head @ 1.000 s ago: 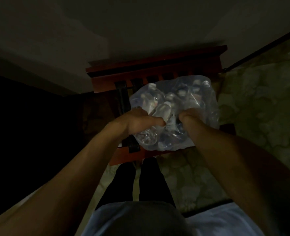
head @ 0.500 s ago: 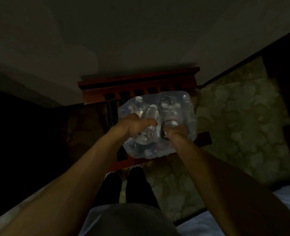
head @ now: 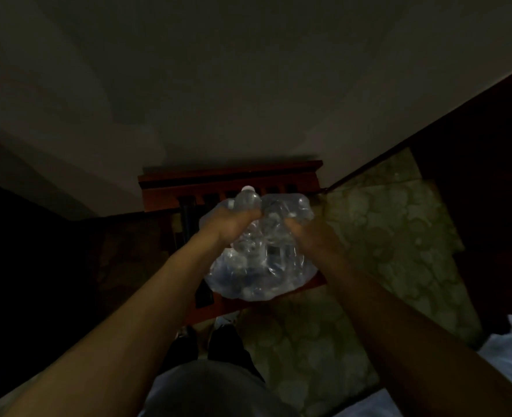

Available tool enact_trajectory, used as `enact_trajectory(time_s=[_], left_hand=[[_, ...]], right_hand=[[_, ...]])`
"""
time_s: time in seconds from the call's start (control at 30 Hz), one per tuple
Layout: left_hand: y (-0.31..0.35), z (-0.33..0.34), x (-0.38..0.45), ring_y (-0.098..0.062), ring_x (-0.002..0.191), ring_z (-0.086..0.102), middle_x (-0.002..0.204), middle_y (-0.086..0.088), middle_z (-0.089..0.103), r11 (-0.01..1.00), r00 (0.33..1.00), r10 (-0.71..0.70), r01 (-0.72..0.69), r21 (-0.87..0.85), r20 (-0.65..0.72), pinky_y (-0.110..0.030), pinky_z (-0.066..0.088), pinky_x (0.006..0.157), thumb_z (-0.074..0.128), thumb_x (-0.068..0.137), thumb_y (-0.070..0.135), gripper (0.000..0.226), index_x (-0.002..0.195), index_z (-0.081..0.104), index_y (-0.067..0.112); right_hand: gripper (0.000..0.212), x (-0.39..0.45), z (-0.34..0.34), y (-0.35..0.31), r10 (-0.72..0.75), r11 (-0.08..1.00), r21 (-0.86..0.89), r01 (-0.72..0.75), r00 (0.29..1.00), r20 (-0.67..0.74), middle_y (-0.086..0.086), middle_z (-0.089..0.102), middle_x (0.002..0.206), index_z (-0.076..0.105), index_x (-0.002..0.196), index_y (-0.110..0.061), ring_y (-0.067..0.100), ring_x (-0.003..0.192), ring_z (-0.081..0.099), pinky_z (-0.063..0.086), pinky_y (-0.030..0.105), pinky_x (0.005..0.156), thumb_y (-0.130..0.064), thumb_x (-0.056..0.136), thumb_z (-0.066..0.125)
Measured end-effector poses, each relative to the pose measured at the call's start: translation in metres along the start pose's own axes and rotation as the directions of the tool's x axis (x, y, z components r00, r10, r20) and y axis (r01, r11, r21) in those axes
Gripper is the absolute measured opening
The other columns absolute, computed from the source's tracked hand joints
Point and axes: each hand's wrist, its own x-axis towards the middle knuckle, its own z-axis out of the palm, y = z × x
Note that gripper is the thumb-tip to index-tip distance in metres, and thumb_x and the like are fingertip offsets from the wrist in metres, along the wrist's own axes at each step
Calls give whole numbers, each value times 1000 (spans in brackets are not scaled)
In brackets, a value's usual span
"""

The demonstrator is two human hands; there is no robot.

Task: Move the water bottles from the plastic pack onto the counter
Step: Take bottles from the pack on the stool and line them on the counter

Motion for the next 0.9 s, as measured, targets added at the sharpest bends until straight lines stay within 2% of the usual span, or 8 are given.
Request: enact_trajectory(time_s=[0.07, 0.13, 0.2, 0.27, 0.47, 0.57, 0.73, 0.9], left_hand=[[3, -5, -5, -25, 87, 74, 95, -6, 76, 1000, 999, 13, -14, -18, -44, -44, 59, 89, 70, 73, 58, 54, 108, 69, 16], [8, -7, -11, -29, 89, 74, 98, -11, 75, 997, 996, 27, -32, -65, -82, -47, 58, 90, 70, 75, 54, 55, 108, 70, 10], [14, -7, -18, -30, 92, 72, 102, -13, 74, 993, 992, 41, -53, -102, -119, -48, 57, 91, 70, 77, 52, 57, 110, 69, 6], [22, -9, -28, -29, 94, 71, 105, -12, 72, 989, 985, 68, -87, -115, -159, -47, 57, 92, 71, 77, 54, 61, 113, 68, 6], [44, -27, -62, -28, 93, 71, 100, -10, 74, 968, 906, 238, -249, 13, -349, -43, 57, 88, 70, 75, 57, 53, 103, 73, 11], [50, -39, -85, -24, 94, 72, 104, -8, 75, 938, 881, 296, -341, -63, -368, -41, 58, 87, 71, 71, 60, 63, 111, 70, 12], [49, -54, -136, -15, 89, 73, 104, -1, 70, 838, 786, 436, -532, -121, -438, -31, 58, 75, 76, 69, 52, 62, 116, 53, 20], [36, -69, -186, -22, 101, 72, 114, -5, 69, 763, 732, 517, -629, -148, -444, -40, 60, 86, 74, 71, 34, 58, 123, 51, 22]], right_hand=[[43, -7, -18, -9, 35, 959, 279, -44, 999, 37, 3, 69, 85, 68, 91, -14, 19, 74, 69, 60, 37, 73, -54, 75, 68], [45, -13, -35, -21, 85, 864, 485, -136, 989, 125, 3, 70, 87, 68, 95, -12, 16, 69, 68, 61, 31, 60, -51, 71, 70], [39, -21, -49, -33, 85, 776, 598, -202, 972, 218, 2, 66, 78, 67, 90, -10, 11, 54, 58, 47, 18, 45, -45, 71, 69], [32, -31, -56, -42, 45, 689, 680, -252, 951, 307, 4, 63, 74, 66, 89, -12, 11, 50, 53, 43, 20, 45, -39, 73, 69], [44, -58, -53, -54, -197, 497, 807, -319, 864, 463, 5, 69, 80, 65, 109, -10, 13, 63, 60, 48, 23, 56, -39, 76, 70], [46, -68, -49, -61, -319, 447, 836, -318, 816, 481, 10, 69, 88, 64, 115, -10, 15, 63, 63, 47, 24, 50, -33, 76, 70], [41, -88, -50, -72, -596, 458, 857, -237, 633, 494, 4, 63, 85, 64, 112, -22, 11, 58, 51, 28, 18, 38, -33, 74, 73], [46, -119, -54, -88, -765, 435, 886, -163, 452, 459, -1, 62, 78, 61, 113, -29, 9, 58, 48, 27, 17, 40, -18, 70, 73]])
